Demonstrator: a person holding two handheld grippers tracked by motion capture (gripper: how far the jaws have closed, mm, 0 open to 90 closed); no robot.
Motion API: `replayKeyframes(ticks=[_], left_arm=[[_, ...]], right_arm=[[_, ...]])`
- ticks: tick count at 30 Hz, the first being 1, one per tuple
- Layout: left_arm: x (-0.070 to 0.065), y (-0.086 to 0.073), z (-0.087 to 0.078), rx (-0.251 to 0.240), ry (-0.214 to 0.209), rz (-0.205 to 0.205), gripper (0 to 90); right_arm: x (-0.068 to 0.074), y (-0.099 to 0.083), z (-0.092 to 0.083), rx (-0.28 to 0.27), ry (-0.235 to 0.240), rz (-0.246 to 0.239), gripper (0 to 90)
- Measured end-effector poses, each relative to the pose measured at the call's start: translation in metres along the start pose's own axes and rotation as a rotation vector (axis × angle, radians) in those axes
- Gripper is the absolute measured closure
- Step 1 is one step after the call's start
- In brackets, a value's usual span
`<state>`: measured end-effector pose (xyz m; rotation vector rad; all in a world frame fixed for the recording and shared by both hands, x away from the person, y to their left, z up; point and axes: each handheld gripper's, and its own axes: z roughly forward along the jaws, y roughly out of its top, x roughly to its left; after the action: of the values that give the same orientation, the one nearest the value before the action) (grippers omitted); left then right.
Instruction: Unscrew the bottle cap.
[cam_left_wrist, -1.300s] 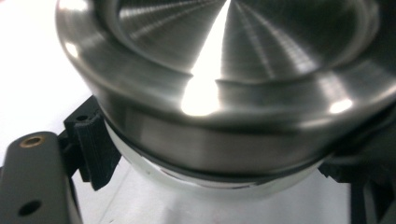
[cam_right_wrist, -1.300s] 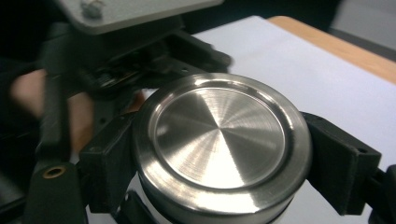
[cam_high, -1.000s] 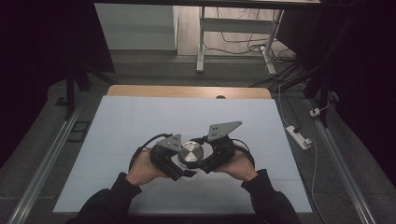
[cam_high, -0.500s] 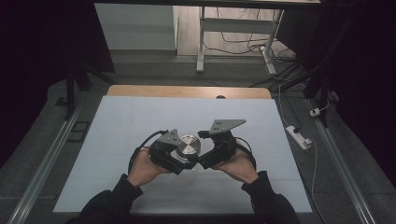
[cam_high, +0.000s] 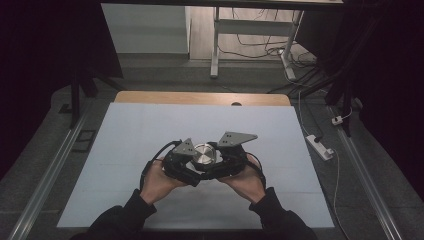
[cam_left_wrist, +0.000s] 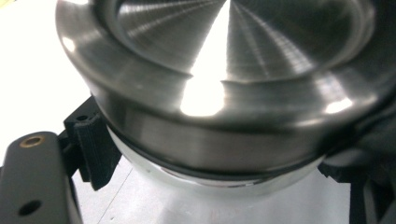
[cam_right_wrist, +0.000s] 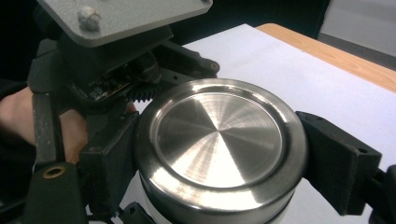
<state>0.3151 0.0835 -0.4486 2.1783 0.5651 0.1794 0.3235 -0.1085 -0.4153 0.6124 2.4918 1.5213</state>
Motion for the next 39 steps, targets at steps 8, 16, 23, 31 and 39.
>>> replayKeyframes(ticks=[8,16,23,31,39], left_arm=[[0.006,-0.002,-0.008,-0.017,-0.224,0.11,15.4],[0.001,-0.003,-0.007,-0.019,-0.324,0.191,15.4],[0.003,-0.001,-0.008,0.006,-0.125,0.109,15.4],[0.001,0.0,-0.004,-0.001,0.011,-0.003,15.5],[-0.001,0.001,-0.002,0.01,-0.023,0.029,15.5]], right_arm=[[-0.011,0.001,-0.008,0.003,0.232,-0.044,17.9],[-0.012,0.0,-0.014,0.024,0.392,-0.135,17.4],[-0.012,0.006,-0.018,0.02,0.237,-0.068,7.3],[-0.005,0.004,-0.007,0.023,0.017,-0.014,9.7],[0.0,-0.001,0.0,0.004,0.024,-0.046,18.5]])
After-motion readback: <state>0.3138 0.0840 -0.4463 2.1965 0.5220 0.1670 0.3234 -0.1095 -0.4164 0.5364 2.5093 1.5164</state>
